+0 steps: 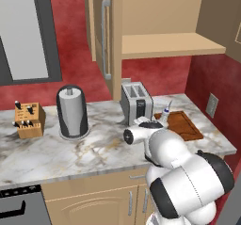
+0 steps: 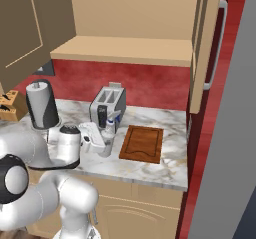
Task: Grab the spray bottle from the cabinet, then place it next to the cutting board for sanitizing. Then grab the dish brush from the countertop next to the sink and place it next to the cutting board.
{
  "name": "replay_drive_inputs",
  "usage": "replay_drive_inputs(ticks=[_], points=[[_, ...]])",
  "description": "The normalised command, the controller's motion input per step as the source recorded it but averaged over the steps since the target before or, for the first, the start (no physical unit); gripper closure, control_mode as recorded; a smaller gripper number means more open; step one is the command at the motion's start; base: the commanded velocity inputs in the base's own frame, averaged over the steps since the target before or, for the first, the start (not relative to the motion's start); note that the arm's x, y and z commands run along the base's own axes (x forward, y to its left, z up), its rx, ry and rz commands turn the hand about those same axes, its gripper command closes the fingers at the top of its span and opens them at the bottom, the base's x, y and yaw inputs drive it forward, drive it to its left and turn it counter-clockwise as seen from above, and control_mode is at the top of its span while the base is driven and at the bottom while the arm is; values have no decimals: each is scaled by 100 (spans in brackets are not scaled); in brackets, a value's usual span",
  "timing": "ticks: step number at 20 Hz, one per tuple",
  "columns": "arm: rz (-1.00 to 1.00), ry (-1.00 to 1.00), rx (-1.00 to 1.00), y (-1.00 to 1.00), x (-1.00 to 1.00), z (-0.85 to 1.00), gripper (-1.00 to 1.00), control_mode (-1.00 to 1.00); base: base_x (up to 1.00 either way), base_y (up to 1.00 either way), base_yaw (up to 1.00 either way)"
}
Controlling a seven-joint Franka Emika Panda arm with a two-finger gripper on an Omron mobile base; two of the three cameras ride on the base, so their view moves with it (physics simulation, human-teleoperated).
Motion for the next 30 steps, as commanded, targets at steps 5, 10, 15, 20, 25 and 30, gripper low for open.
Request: replay_drive_inputs(ticks=[5, 10, 15, 20, 25, 30], points=[[0, -1, 0, 0, 0, -22, 100, -100, 0, 0, 0], [0, 0, 0, 0, 0, -37, 100, -100, 0, 0, 0], [0, -2, -1, 6, -3, -53, 100, -100, 0, 0, 0], [-3, -14, -3, 15, -16, -57, 100, -100, 0, 0, 0], [-7, -11, 0, 5, -6, -47, 100, -100, 0, 0, 0], [-11, -11, 0, 2, -28, -52, 100, -100, 0, 0, 0]])
